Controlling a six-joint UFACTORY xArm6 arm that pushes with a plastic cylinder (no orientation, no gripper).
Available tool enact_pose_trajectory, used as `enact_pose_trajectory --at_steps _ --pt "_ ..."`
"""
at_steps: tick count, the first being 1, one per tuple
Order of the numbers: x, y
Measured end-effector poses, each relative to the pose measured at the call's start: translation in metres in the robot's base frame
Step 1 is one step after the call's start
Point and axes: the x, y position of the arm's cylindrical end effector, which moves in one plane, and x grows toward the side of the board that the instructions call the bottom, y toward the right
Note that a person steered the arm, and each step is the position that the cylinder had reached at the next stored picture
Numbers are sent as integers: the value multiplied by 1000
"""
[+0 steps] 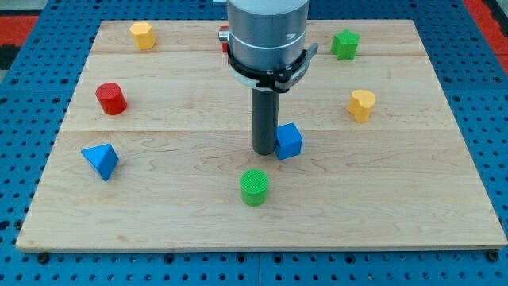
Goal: Place the blue cube and green circle in a horizontal line at the bottom of the board
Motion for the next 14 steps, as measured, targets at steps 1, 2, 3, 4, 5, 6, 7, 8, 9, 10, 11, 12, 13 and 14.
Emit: enact_pose_trajectory --at_steps 1,2,3,4,5,6,7,8,9,10,11,12,13,14 --pt "-18 6" --pt "-38 7" --pt "-28 40" --pt "24 107" --pt "44 144" --pt "8 129" --pt "22 107" --pt "25 107" --pt "25 107" --pt "34 107" --pt "58 109" --pt "58 132" --pt "57 139" --pt "41 106"
